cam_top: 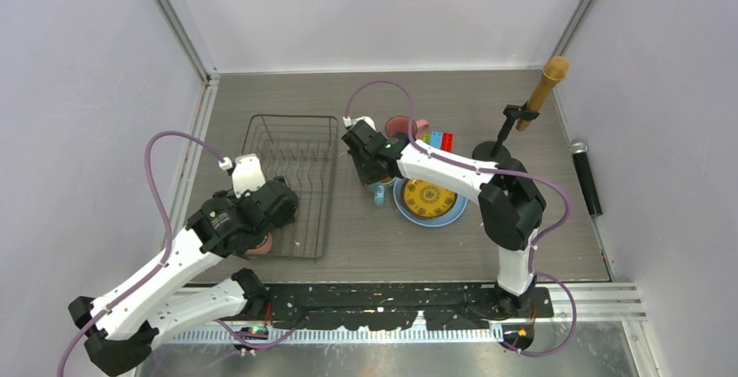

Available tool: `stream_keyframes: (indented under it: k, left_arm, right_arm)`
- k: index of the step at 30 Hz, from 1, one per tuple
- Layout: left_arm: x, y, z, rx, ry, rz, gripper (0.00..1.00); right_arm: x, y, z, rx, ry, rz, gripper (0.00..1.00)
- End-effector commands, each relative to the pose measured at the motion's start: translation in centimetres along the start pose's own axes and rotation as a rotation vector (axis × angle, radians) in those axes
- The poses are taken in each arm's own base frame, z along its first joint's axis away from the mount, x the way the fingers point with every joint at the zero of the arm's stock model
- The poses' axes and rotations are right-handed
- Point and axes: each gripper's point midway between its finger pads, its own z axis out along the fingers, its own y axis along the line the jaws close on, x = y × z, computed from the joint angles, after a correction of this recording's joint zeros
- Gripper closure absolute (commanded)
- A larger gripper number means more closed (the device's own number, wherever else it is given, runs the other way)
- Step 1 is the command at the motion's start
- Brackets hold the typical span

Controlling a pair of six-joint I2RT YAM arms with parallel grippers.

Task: Unload the mixed dishes from the dish rack
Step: Place the cup at the center of the board.

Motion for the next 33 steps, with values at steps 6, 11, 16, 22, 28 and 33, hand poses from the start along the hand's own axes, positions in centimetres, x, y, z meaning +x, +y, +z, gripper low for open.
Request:
stream_keyframes:
  k: [6, 11, 16, 22, 28, 33]
  left_arm:
    - [-1.3, 0.8, -0.5, -0.043, -0.045, -0.060, 0.00]
    - [-1.0, 0.8, -0.4, -0.052, -0.034, -0.058, 0.00]
    - [-0.3, 0.6, 0.0, -0.072, 0.001, -0.034, 0.00]
    - [0.0, 0.7, 0.2, -0.102, 0.018, -0.010, 0.00]
    - [0.0, 0.9, 0.1, -0.116, 0.020, -0.016, 0.00]
    - [0.1, 1.1, 0.0, -0.121, 0.024, -0.020, 0.00]
  right_arm:
    - [-4.2, 0.8, -1.2, 0.006, -0.111, -0.019, 0.94]
    - [-4.3, 0.9, -1.0, 0.006, -0.109, -0.019, 0.92]
    - [-4.0, 1.1, -0.7, -0.001, -0.097, -0.017, 0.81]
    - [-4.0, 1.0, -1.0, -0.002, -0.100, -0.016, 0.70]
    - [-4.7, 1.0, -2.3, -0.013, -0.130, -0.017, 0.56]
    - [-5.5, 1.0, -3.8, -0.033, -0.168, -0.008, 0.43]
